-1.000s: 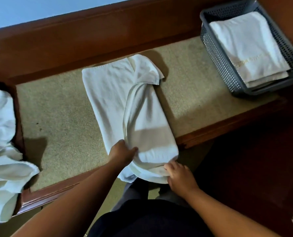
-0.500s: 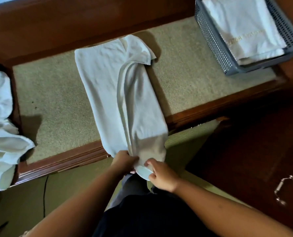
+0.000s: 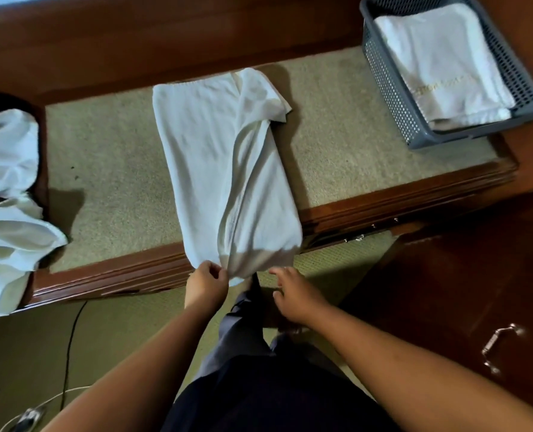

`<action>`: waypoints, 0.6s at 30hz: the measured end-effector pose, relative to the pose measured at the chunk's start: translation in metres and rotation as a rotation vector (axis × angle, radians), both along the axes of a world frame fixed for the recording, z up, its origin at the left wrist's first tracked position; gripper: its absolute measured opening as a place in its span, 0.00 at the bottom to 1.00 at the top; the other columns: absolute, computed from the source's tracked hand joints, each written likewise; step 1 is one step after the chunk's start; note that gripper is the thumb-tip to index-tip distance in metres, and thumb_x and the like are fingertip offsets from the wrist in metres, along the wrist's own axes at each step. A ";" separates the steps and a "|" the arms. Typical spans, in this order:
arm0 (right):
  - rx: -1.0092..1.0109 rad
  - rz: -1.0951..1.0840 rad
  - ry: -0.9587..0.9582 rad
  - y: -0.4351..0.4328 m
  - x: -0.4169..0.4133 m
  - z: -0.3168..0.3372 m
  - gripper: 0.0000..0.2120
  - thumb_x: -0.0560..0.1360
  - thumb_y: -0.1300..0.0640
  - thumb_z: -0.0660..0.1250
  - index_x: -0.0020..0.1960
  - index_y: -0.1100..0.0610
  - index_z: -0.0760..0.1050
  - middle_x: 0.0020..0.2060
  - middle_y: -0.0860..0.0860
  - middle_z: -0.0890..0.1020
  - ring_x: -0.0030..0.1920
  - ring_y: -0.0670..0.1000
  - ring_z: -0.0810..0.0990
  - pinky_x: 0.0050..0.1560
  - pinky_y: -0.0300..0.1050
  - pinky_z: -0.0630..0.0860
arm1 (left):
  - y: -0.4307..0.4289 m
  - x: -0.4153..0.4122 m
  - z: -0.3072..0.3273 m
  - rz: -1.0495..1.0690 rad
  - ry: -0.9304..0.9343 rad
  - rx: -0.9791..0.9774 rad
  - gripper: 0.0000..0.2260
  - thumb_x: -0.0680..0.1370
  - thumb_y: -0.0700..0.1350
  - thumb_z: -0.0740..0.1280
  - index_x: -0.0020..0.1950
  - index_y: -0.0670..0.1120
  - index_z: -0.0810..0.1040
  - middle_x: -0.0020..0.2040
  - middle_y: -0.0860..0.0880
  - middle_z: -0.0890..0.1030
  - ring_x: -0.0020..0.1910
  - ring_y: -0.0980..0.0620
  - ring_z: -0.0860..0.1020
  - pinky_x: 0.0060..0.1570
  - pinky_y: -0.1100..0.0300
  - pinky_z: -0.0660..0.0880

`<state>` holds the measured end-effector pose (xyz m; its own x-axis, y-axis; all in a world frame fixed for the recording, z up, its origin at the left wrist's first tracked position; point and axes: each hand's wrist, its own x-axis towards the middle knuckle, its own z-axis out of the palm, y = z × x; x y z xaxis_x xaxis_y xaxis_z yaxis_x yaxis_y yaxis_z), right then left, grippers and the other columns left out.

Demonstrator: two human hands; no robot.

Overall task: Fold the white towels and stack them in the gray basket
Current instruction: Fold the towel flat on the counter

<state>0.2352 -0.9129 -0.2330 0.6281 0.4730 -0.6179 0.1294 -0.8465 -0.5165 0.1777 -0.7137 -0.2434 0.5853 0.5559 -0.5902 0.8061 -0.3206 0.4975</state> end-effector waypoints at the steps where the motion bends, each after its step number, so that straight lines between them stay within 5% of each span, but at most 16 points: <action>1: 0.005 -0.005 -0.043 0.001 0.007 0.001 0.24 0.78 0.57 0.63 0.74 0.52 0.66 0.67 0.54 0.70 0.65 0.56 0.73 0.62 0.47 0.71 | -0.003 0.003 0.005 0.000 -0.047 0.032 0.04 0.79 0.47 0.65 0.47 0.47 0.76 0.42 0.52 0.80 0.44 0.48 0.80 0.41 0.55 0.72; 4: 0.050 -0.032 -0.169 0.010 0.028 0.007 0.23 0.76 0.56 0.63 0.71 0.52 0.69 0.65 0.54 0.69 0.64 0.57 0.71 0.62 0.53 0.73 | -0.008 0.013 0.012 -0.043 -0.207 0.111 0.07 0.79 0.49 0.66 0.53 0.47 0.74 0.50 0.52 0.78 0.49 0.48 0.78 0.44 0.54 0.73; 6: 0.060 -0.016 -0.236 0.018 0.039 0.010 0.23 0.76 0.56 0.63 0.71 0.53 0.69 0.66 0.53 0.68 0.65 0.57 0.69 0.64 0.54 0.72 | -0.009 0.022 0.010 -0.135 -0.241 0.211 0.17 0.77 0.50 0.70 0.63 0.46 0.72 0.57 0.48 0.76 0.57 0.44 0.76 0.52 0.48 0.75; 11: 0.003 0.084 -0.285 0.040 0.068 0.022 0.27 0.76 0.58 0.62 0.75 0.52 0.66 0.74 0.51 0.65 0.72 0.56 0.64 0.71 0.49 0.63 | -0.004 0.065 0.004 -0.295 -0.089 0.362 0.41 0.74 0.59 0.70 0.80 0.46 0.56 0.73 0.43 0.64 0.70 0.40 0.66 0.67 0.44 0.66; 18: -0.134 0.288 -0.209 0.055 0.109 0.021 0.32 0.80 0.55 0.59 0.81 0.47 0.50 0.81 0.47 0.43 0.80 0.50 0.43 0.78 0.52 0.46 | 0.026 0.161 -0.001 -0.184 -0.133 0.274 0.31 0.77 0.44 0.64 0.79 0.49 0.57 0.70 0.45 0.69 0.67 0.41 0.68 0.66 0.47 0.64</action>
